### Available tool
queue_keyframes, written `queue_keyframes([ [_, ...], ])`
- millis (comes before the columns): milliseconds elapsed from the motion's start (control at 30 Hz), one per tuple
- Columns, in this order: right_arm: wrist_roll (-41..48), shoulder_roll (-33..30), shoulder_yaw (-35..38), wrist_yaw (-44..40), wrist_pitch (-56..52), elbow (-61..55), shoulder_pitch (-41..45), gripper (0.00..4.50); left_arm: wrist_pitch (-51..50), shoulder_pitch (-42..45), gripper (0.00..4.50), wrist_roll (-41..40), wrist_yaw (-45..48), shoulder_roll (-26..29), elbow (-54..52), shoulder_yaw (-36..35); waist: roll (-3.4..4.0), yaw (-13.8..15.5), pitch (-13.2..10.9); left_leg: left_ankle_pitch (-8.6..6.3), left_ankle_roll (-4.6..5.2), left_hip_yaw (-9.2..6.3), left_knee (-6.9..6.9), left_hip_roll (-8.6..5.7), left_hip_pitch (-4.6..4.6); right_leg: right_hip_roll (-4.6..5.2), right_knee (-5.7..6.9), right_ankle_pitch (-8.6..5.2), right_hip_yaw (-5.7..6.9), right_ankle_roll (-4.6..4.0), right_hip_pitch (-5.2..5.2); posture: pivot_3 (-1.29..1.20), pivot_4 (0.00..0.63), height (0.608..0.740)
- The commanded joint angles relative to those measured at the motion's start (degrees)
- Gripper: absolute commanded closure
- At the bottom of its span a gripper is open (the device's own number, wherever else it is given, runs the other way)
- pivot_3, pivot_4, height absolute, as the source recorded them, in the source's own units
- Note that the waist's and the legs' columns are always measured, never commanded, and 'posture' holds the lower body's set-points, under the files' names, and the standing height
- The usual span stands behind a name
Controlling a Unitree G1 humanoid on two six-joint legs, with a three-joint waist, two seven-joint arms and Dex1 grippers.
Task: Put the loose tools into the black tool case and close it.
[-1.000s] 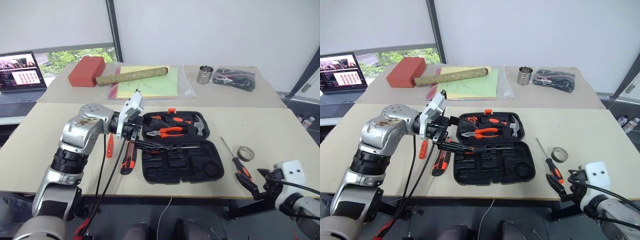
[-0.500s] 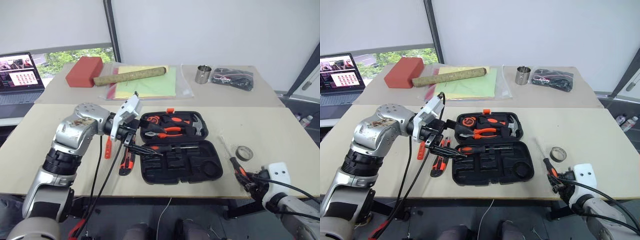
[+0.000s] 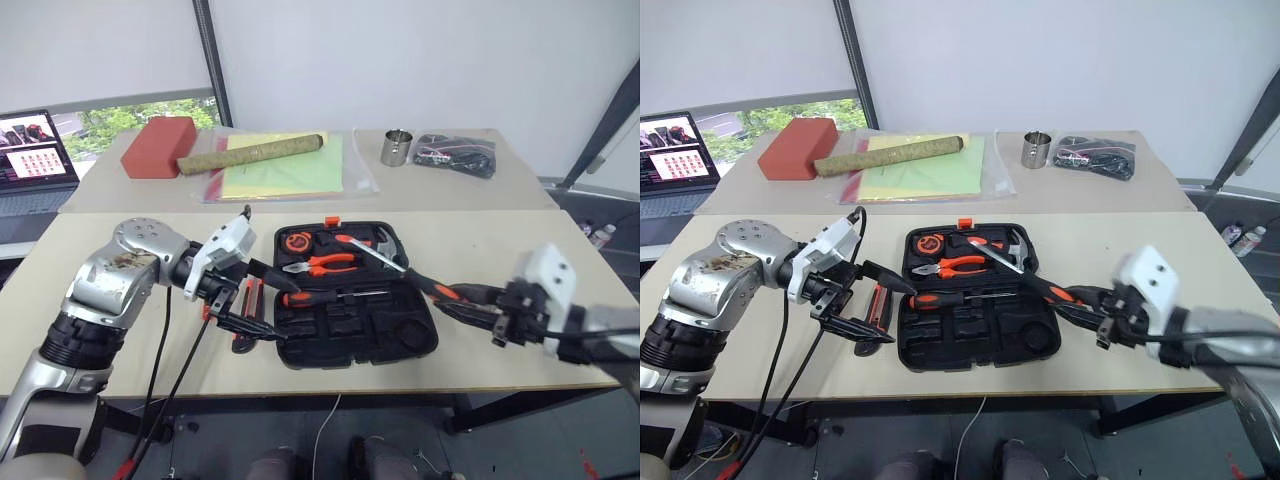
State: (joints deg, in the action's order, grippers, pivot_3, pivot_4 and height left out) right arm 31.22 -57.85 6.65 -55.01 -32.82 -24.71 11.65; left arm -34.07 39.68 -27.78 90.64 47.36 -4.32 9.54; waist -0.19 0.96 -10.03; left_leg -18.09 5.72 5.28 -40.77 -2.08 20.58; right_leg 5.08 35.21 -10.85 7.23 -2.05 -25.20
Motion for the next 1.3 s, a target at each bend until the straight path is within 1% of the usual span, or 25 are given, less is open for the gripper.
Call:
queue_keyframes([
  [33, -7.73, 0.33, -9.59, -11.18, 11.67, 8.94, 8.60, 3.54, 1.14, -0.30, 0.00, -0.03, -2.10, 0.74, -1.46, -2.24, -0.01, 0.15, -0.01, 0.00, 0.02, -0.01, -0.01, 0.00, 0.07, 0.00, -0.02, 0.00, 0.01, -0.01, -0.03, 0.00, 0.150, 0.737],
  [67, -9.65, 0.94, -11.62, -12.93, 14.14, 11.91, 10.81, 3.54, 0.98, -0.51, 0.00, -0.23, -2.51, 0.87, -1.86, -2.46, -0.02, 0.20, -0.01, 0.02, 0.06, -0.03, -0.02, -0.01, 0.19, 0.00, -0.04, 0.01, 0.02, -0.03, -0.09, 0.00, 0.150, 0.737],
  [133, -12.84, 2.18, -14.26, -15.32, 18.66, 17.06, 14.28, 3.54, 0.55, -0.80, 0.00, -0.54, -3.09, 1.18, -2.55, -2.77, -0.02, 0.11, -0.02, 0.03, 0.09, -0.03, -0.08, -0.02, 0.33, 0.00, -0.08, 0.25, 0.05, -0.43, -0.15, 0.00, 0.150, 0.737],
  [233, -15.54, 3.32, -16.42, -18.86, 23.32, 22.51, 17.81, 3.54, -0.22, -1.07, 0.00, -0.92, -3.65, 1.69, -3.38, -3.14, -0.03, 0.02, -0.03, 0.04, 0.09, -0.04, -0.11, -0.04, 0.50, 0.07, -0.16, 0.26, 0.24, -0.41, -0.15, 0.00, 0.150, 0.737],
  [367, -19.90, 4.22, -19.09, -22.76, 31.18, 28.06, 20.02, 3.54, -0.52, -1.31, 0.00, -0.98, -4.82, 1.74, -3.98, -3.63, -0.02, -0.08, -0.03, 0.04, 0.08, -0.15, -0.15, -0.02, 0.49, 0.11, -0.19, 0.24, 0.43, -0.39, -0.05, 0.00, 0.150, 0.737],
  [567, -23.91, 8.28, -20.52, -22.25, 33.24, 34.29, 24.33, 3.54, -0.57, -1.72, 0.00, -0.88, -5.68, 1.65, -4.58, -3.51, -0.01, -0.44, -0.04, 0.08, 0.01, -0.16, -0.18, 0.01, 0.44, 0.11, -0.11, 0.18, 0.46, -0.30, -0.03, 0.00, 0.150, 0.737],
  [867, -26.81, 11.29, -20.76, -21.35, 33.35, 38.51, 26.41, 3.54, -0.56, -1.34, 0.00, -1.22, -6.53, 1.42, -4.84, -2.97, -0.01, -0.33, -0.04, 0.12, -0.07, -0.20, -0.20, 0.02, 0.42, 0.11, -0.07, 0.23, 0.47, -0.43, 0.00, 0.00, 0.150, 0.737],
  [933, -25.79, 11.84, -20.03, -21.67, 31.62, 37.71, 26.90, 2.54, -0.49, -1.25, 0.00, -1.19, -6.53, 1.37, -4.76, -2.89, 0.00, -0.36, -0.04, 0.12, -0.07, -0.20, -0.21, 0.02, 0.43, 0.11, -0.07, 0.23, 0.49, -0.44, 0.01, 0.00, 0.150, 0.737],
  [967, -24.64, 12.10, -19.48, -22.13, 30.24, 36.78, 27.13, 2.31, -0.47, -1.16, 0.00, -1.17, -6.56, 1.31, -4.68, -2.86, 0.00, -0.38, -0.04, 0.12, -0.07, -0.20, -0.21, 0.02, 0.43, 0.11, -0.08, 0.23, 0.49, -0.44, 0.01, 0.00, 0.150, 0.737],
  [1167, -19.06, 14.49, -16.86, -20.86, 18.62, 31.33, 28.91, 0.25, -0.33, -0.83, 0.00, -0.99, -6.77, 1.02, -4.08, -2.64, 0.00, -0.47, -0.05, 0.13, -0.08, -0.22, -0.20, 0.03, 0.42, 0.10, -0.05, 0.23, 0.50, -0.47, 0.00, 0.00, 0.150, 0.737],
  [1200, -18.69, 14.83, -16.77, -20.59, 17.42, 30.75, 28.95, 0.25, -0.21, -0.82, 0.00, -0.92, -6.79, 0.94, -3.88, -2.58, 0.00, -0.46, -0.05, 0.13, -0.08, -0.22, -0.20, 0.03, 0.42, 0.10, -0.05, 0.23, 0.50, -0.47, 0.00, 0.00, 0.150, 0.737],
  [1267, -18.71, 15.44, -17.21, -20.00, 16.12, 30.26, 28.82, 0.57, 0.14, -0.86, 0.00, -0.74, -6.76, 0.74, -3.47, -2.49, 0.00, -0.43, -0.04, 0.13, -0.08, -0.22, -0.20, 0.03, 0.42, 0.10, -0.05, 0.23, 0.50, -0.47, 0.00, 0.00, 0.150, 0.737],
  [1300, -18.85, 15.61, -17.53, -19.87, 15.89, 30.10, 28.63, 0.81, 0.27, -0.85, 0.00, -0.67, -6.77, 0.64, -3.32, -2.45, 0.00, -0.36, -0.04, 0.12, -0.08, -0.23, -0.21, 0.03, 0.42, 0.10, -0.05, 0.23, 0.52, -0.47, 0.01, 0.00, 0.150, 0.737],
])
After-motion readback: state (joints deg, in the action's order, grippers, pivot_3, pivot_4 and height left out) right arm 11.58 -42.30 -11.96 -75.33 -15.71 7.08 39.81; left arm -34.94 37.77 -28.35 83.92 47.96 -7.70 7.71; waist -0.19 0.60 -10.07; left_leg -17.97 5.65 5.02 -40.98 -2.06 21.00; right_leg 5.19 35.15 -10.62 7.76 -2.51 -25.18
